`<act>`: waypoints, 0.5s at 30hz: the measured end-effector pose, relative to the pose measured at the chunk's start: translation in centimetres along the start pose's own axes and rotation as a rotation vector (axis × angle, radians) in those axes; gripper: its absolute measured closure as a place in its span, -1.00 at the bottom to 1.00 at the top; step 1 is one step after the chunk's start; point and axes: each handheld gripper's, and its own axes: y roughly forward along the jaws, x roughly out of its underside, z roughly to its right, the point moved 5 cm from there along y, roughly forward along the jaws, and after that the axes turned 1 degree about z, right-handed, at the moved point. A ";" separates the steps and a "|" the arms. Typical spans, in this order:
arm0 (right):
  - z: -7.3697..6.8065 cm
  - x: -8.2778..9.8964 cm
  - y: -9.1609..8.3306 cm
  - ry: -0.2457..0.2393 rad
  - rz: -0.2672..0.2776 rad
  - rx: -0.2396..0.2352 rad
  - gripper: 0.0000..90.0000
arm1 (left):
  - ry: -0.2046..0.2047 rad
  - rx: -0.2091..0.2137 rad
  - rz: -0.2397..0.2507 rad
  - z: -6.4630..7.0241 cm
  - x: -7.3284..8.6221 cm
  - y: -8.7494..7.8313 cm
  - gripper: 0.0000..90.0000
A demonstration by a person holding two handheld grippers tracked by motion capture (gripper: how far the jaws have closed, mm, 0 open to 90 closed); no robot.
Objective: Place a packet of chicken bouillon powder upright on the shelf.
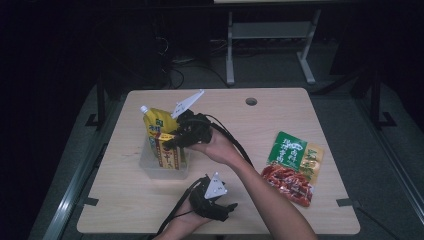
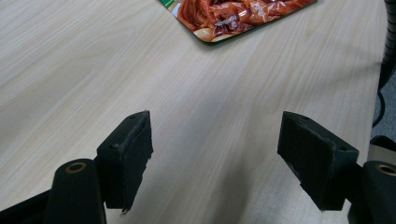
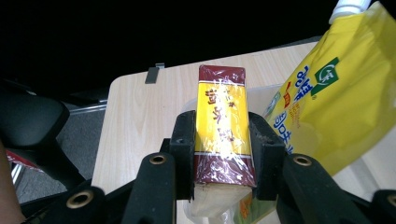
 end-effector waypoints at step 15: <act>0.3 0.9 2.0 0.003 -0.050 -0.017 0.48 | -0.031 0.012 0.016 -0.1 -0.1 -0.1 -0.43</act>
